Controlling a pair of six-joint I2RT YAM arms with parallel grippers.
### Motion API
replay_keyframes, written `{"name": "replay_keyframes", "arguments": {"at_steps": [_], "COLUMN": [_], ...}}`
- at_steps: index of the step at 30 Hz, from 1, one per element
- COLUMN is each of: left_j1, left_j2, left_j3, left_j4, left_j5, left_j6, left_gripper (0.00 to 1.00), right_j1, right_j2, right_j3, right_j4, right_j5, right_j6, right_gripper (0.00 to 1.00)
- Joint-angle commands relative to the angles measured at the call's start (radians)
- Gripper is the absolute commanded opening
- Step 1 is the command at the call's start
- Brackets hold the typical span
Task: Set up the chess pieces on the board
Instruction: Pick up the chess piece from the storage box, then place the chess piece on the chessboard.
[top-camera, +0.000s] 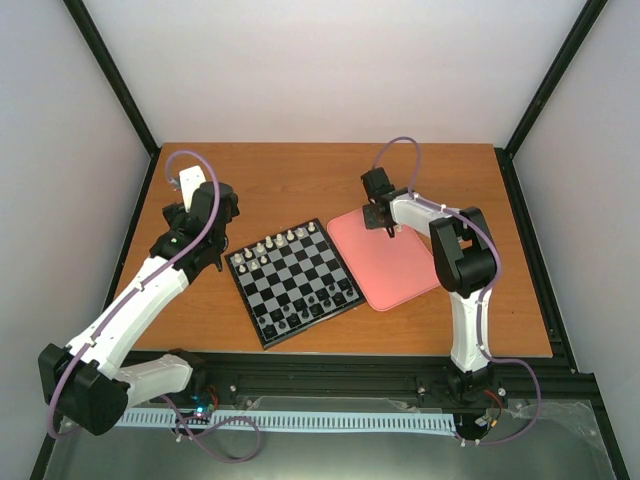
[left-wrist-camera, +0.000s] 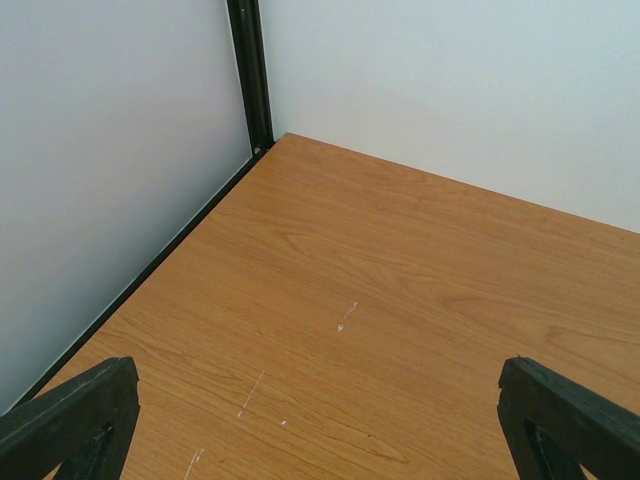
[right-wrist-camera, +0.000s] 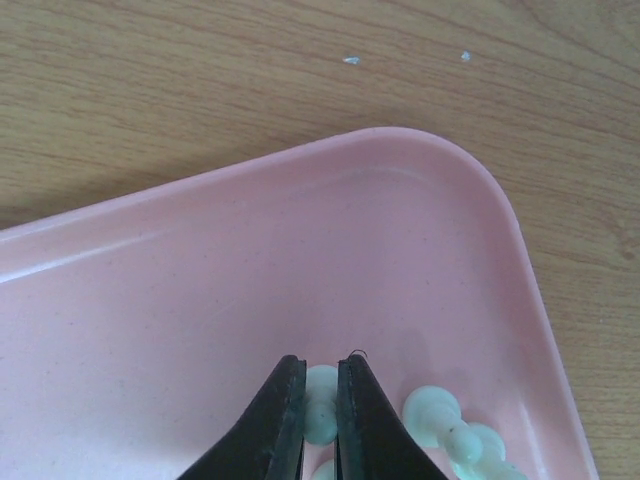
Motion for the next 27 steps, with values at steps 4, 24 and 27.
{"name": "replay_keyframes", "arguments": {"at_steps": [4, 24, 27], "left_j1": [0.007, 0.007, 0.007], "left_j2": [0.009, -0.025, -0.026], "left_j3": [0.048, 0.034, 0.034], "left_j4": [-0.001, -0.003, -0.001], "left_j5": [-0.023, -0.017, -0.018], "left_j6": [-0.008, -0.008, -0.007], "left_gripper": [1.0, 1.0, 1.0], "right_j1": [0.043, 0.447, 0.458], "right_j2": [-0.133, 0.083, 0.1], "right_j3": [-0.018, 0.28, 0.305], "right_j4": [0.009, -0.064, -0.076], "right_j5": [0.002, -0.2, -0.234], "right_j6": [-0.004, -0.048, -0.054], "right_gripper": [0.06, 0.06, 0.06]}}
